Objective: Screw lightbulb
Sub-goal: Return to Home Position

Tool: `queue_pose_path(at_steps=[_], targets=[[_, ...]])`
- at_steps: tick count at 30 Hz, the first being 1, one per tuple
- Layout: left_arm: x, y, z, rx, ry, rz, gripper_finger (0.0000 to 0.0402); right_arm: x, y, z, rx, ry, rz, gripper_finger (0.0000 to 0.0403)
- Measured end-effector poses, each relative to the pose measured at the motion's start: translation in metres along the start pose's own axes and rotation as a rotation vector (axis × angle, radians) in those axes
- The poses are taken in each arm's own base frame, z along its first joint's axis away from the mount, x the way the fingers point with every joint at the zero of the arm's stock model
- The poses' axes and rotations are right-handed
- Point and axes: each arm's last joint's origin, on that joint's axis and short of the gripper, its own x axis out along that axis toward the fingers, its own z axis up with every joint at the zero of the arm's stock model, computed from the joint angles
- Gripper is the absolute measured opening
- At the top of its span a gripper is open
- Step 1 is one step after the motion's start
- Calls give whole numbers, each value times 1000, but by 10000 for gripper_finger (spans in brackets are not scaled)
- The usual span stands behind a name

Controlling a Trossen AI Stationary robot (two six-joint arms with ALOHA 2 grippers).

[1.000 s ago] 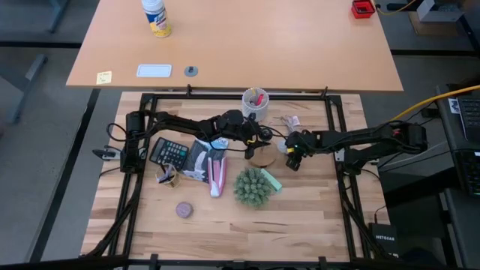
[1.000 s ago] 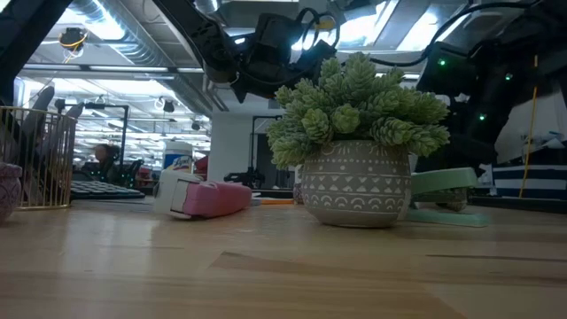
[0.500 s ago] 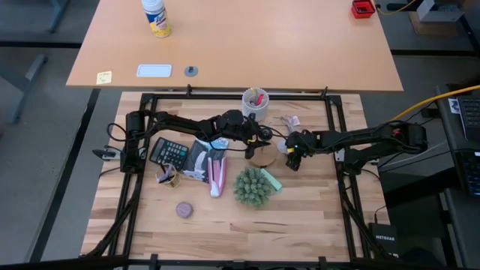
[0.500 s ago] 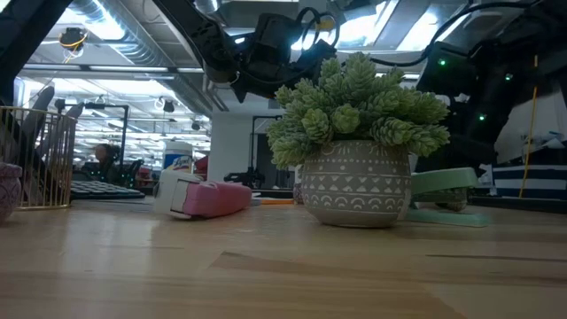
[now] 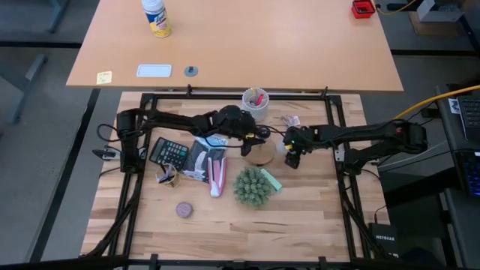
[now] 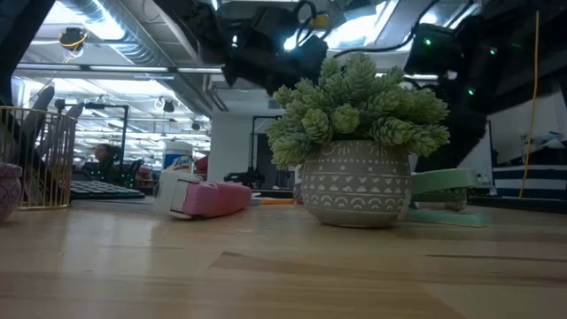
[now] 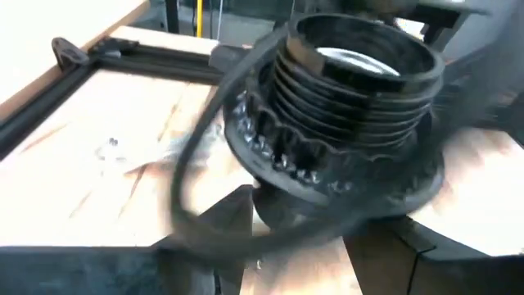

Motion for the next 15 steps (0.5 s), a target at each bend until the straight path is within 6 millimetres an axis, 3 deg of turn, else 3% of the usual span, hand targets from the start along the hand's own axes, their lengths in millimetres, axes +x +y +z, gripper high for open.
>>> queue_pose_path(at_steps=[15], targets=[[-38,-10,21,-2,112,6,170,-45,2,25,-55,88,-49,287]])
